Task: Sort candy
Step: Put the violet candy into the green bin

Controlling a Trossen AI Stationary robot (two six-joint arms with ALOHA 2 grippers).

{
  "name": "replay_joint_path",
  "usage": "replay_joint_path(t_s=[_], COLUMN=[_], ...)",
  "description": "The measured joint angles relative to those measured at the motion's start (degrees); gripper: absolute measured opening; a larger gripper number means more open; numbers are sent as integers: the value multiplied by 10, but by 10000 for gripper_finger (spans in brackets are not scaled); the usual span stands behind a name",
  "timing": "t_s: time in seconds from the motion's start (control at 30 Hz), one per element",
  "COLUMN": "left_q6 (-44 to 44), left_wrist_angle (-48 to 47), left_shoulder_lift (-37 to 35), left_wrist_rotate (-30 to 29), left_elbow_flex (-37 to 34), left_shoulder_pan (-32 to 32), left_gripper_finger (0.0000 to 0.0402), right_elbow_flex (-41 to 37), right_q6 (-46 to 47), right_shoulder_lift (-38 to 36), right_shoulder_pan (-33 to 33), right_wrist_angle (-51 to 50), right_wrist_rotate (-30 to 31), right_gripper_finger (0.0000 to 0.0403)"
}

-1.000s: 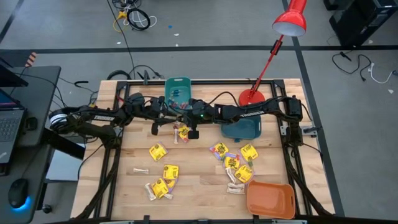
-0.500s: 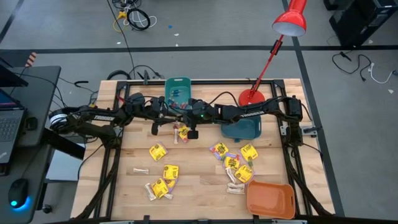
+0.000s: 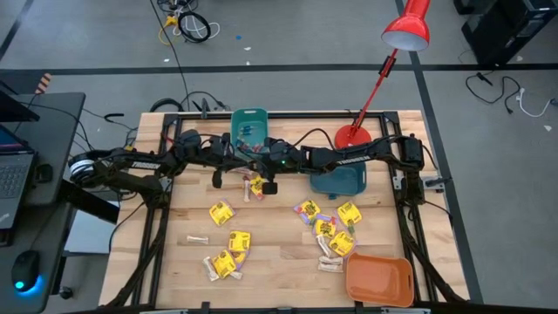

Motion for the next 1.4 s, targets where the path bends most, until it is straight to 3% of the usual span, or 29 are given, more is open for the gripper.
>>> replay_joint_path(t_s=[0.37,0.67,0.8,0.97,1.13,1.4], left_q6=[-29,-76,-83,-20,35,31], left_wrist_angle=[38,26,-60,-270,-442,-502], left_shoulder_lift=[0,0,0,0,0,34], left_wrist_rotate=[-23,-56,-96,-121,-206,-209], left_elbow_flex=[8,13,54,148,229,254], left_shoulder_pan=[3,66,77,76,80,107], left_gripper_finger=[1,0,0,0,0,0], right_elbow_flex=[1,1,1,0,0,0], right_q6=[0,14,31,40,45,50], right_shoulder_lift=[-3,-47,-73,-96,-107,-107], right_shoulder_pan=[0,-5,-16,-30,-44,-59], right_wrist_angle=[-13,-151,-207,-257,-289,-310], right_wrist_rotate=[61,138,139,139,139,138], right_gripper_finger=[110,109,110,107,106,105])
